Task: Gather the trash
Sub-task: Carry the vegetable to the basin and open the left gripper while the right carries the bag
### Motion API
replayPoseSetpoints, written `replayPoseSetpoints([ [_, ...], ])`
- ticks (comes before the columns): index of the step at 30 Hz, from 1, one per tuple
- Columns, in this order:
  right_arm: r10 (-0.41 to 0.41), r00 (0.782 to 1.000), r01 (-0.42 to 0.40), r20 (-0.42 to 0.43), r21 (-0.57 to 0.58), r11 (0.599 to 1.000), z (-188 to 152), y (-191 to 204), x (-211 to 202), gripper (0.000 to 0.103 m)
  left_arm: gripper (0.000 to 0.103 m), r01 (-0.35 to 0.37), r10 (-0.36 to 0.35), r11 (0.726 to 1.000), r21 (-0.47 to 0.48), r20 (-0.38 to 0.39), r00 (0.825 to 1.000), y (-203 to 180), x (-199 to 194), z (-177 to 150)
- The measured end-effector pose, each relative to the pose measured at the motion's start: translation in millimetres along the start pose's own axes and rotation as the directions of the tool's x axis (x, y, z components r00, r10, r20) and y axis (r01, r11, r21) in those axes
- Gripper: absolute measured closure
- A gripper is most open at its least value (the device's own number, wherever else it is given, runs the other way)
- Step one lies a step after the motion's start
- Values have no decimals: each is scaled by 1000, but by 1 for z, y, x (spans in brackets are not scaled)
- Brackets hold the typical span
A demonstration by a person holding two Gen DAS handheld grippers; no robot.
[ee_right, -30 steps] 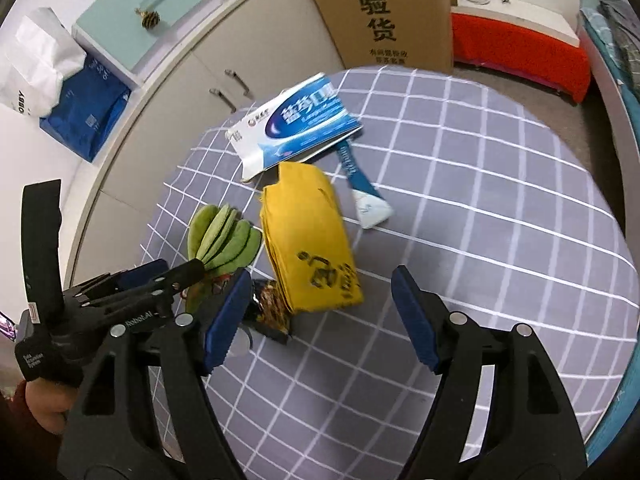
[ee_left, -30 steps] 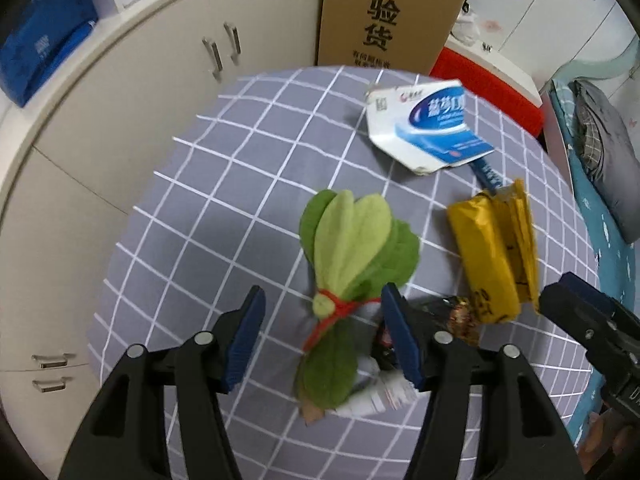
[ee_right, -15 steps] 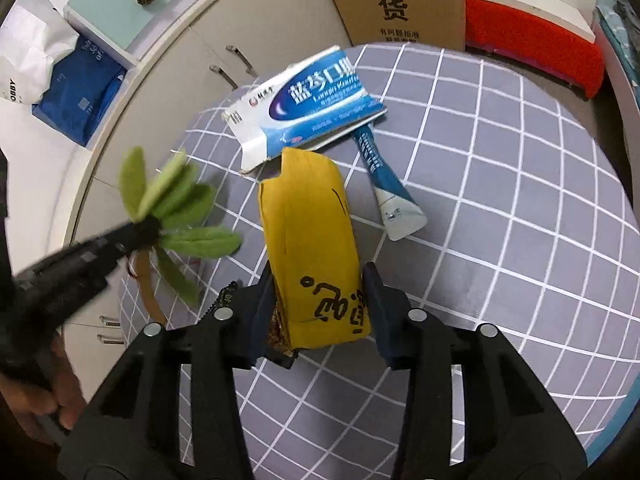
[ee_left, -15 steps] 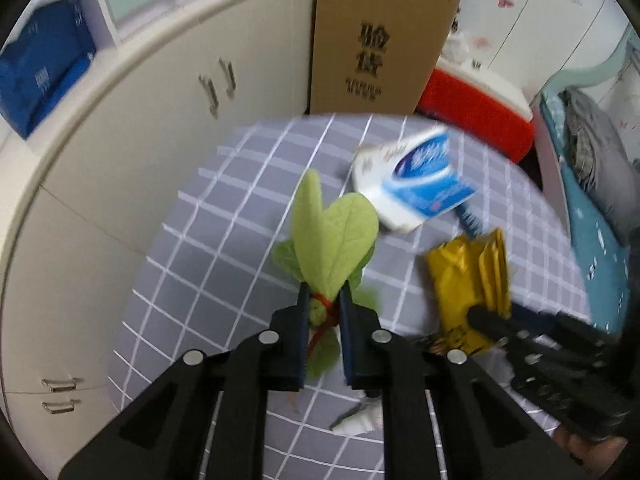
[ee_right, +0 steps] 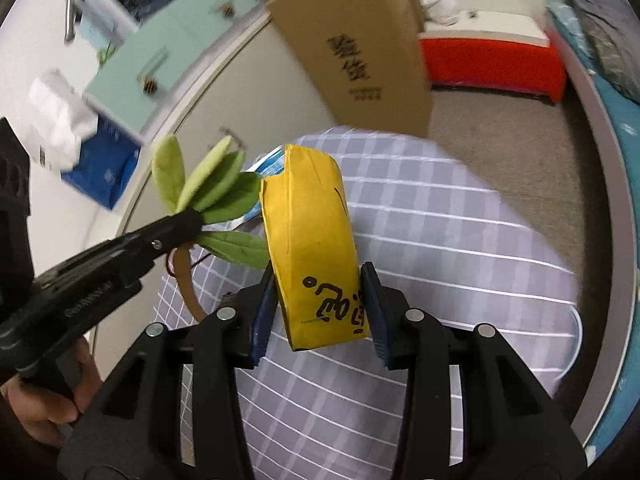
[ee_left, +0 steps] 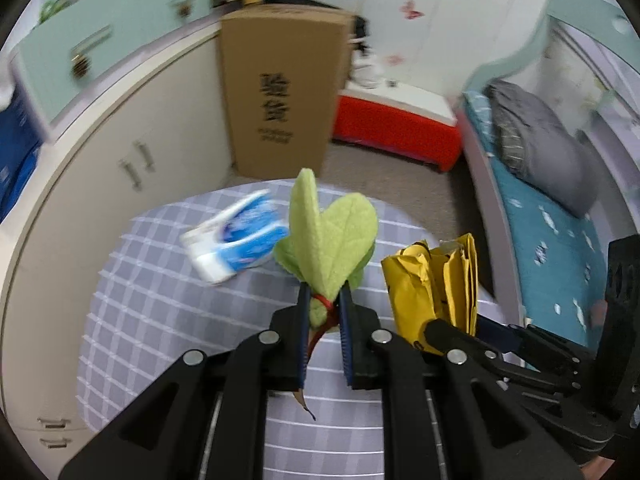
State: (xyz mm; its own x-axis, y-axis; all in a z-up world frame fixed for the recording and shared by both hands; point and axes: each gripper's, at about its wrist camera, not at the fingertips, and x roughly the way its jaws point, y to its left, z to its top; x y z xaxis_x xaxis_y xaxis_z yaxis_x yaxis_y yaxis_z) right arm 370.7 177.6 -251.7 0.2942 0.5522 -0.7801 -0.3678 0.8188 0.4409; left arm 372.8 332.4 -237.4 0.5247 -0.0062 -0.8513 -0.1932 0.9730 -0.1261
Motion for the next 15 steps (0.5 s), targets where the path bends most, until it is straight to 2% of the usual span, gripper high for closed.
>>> replayPoseSetpoints([
  [7,-75,994,65,77,117,991,-14,-100,-82,63,90,95,-93,990,106,-25,995,-124,4,-9],
  [15,-187,976,152,111,266,952,-46,-219,-163,63,90,202,-177,952,230,-125,976,-271,29,-41],
])
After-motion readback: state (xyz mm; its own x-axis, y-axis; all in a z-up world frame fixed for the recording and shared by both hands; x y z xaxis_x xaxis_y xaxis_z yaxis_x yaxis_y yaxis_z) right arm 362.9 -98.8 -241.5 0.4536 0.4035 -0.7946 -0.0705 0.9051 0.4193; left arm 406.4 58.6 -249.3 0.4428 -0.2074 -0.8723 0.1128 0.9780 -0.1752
